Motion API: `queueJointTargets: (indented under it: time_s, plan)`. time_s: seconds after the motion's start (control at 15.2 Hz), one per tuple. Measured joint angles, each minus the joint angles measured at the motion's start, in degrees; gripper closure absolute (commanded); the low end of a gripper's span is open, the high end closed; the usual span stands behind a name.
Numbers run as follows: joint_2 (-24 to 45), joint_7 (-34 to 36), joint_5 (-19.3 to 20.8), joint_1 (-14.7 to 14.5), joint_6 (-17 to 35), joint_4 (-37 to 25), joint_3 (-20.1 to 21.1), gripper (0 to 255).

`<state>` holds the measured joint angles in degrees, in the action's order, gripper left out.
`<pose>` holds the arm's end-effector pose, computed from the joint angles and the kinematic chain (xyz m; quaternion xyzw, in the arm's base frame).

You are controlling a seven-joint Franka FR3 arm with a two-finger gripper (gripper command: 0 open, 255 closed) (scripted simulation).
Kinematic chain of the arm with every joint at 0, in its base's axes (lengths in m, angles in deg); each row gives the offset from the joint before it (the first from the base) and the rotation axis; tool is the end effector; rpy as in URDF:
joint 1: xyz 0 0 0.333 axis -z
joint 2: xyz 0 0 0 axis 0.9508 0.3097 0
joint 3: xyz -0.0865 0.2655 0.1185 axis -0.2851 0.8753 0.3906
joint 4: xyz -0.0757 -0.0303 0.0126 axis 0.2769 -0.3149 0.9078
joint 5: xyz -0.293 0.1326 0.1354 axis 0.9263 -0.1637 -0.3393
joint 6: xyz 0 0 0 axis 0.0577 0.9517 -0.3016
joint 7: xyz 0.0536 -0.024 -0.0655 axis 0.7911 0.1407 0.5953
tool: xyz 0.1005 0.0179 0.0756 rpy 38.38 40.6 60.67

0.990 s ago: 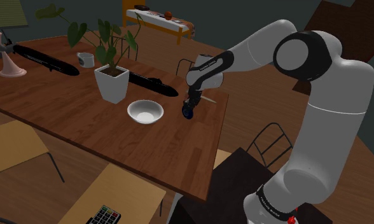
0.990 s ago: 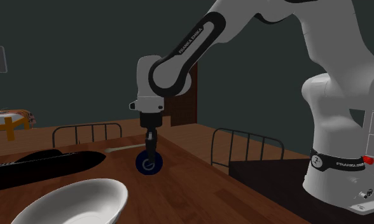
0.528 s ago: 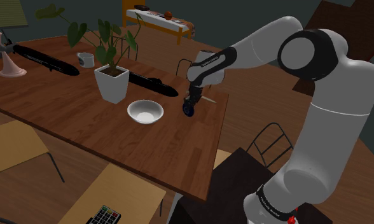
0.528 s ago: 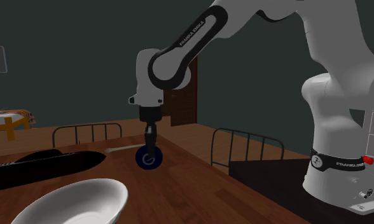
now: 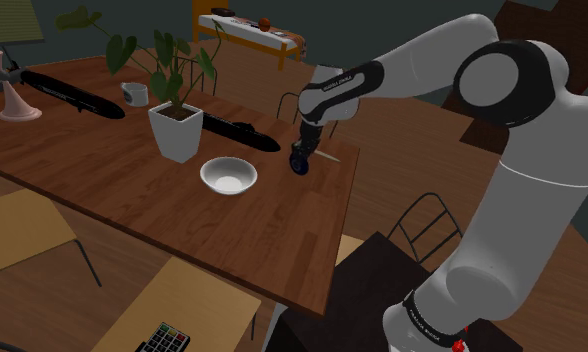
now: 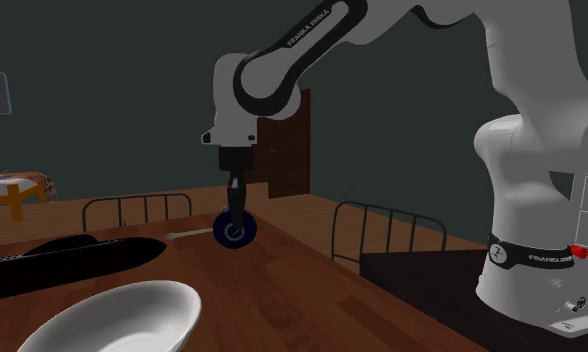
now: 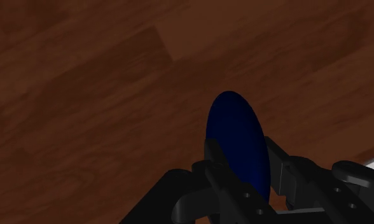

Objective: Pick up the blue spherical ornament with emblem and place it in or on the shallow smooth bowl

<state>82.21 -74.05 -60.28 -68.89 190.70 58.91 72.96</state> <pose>0.5470 -0.0973 0.3153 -0.9996 -0.0265 -0.0020 0.0101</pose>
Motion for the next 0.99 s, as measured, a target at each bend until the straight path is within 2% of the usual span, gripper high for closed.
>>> queueJointTargets:
  time_s: [0.86, 0.99]
  plan:
    - [-5.03, 0.87, 1.14, -0.22, -8.60, -3.65, -0.31, 255]
    - [-4.66, 2.35, 1.23, -1.05, -9.32, -4.76, 0.25, 255]
